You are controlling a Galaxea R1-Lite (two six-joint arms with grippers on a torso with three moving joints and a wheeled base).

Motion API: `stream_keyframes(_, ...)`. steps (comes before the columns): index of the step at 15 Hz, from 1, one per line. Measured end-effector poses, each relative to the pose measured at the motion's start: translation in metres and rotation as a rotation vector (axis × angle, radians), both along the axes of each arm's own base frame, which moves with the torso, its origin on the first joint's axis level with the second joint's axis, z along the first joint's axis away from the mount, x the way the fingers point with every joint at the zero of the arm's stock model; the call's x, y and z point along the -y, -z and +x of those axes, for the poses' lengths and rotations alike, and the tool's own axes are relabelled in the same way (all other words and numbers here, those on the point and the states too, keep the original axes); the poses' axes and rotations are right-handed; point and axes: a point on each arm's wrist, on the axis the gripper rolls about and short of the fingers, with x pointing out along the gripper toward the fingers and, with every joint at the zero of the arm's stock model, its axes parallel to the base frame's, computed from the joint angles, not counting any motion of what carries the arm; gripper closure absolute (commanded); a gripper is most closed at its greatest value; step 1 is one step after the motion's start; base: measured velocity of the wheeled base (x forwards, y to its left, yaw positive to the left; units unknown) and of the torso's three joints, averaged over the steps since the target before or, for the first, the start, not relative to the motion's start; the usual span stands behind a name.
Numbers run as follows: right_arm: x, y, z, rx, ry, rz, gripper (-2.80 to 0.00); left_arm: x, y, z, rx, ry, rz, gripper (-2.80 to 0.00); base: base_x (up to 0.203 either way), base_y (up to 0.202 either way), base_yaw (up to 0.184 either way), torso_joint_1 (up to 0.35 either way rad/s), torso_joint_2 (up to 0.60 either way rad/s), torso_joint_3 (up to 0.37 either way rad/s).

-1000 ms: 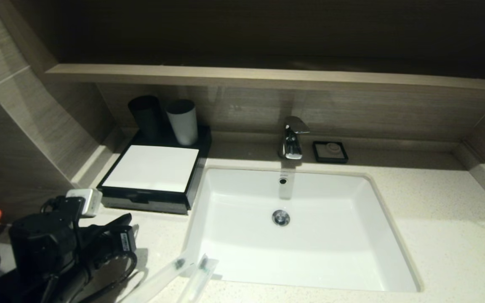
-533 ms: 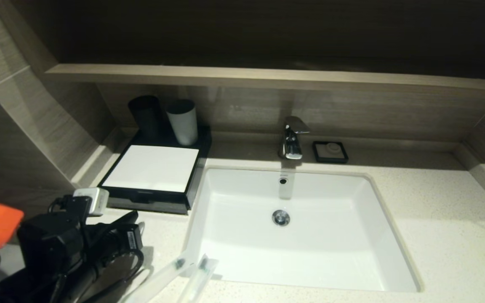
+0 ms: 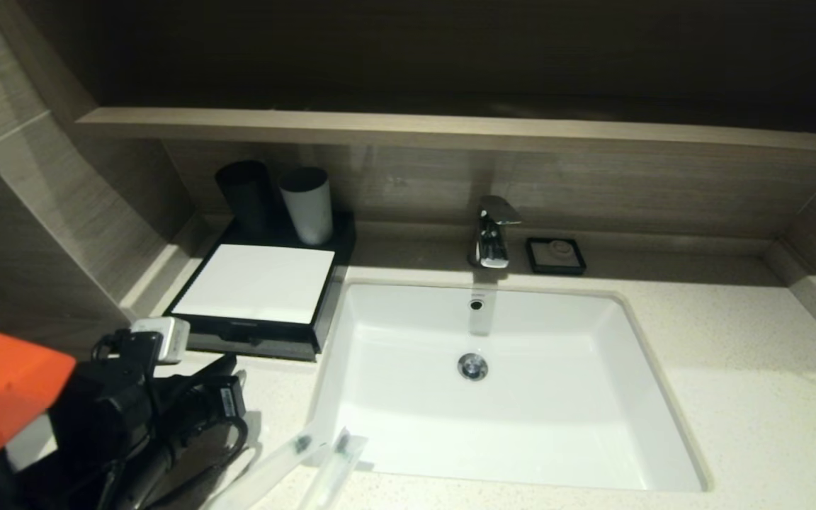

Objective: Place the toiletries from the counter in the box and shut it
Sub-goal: Open the drawer

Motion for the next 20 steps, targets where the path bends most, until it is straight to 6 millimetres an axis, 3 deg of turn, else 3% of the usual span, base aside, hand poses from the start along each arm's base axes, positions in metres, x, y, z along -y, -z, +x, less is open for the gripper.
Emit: stream_keyframes(20, 0.0, 0.0, 0.0, 0.0, 0.0, -0.001, 0.0, -0.005, 0.0, 0.012, 0.019, -0.016, 0.058, 0.0, 0.0, 0.0, 0.0, 0.0, 0.0, 0.0)
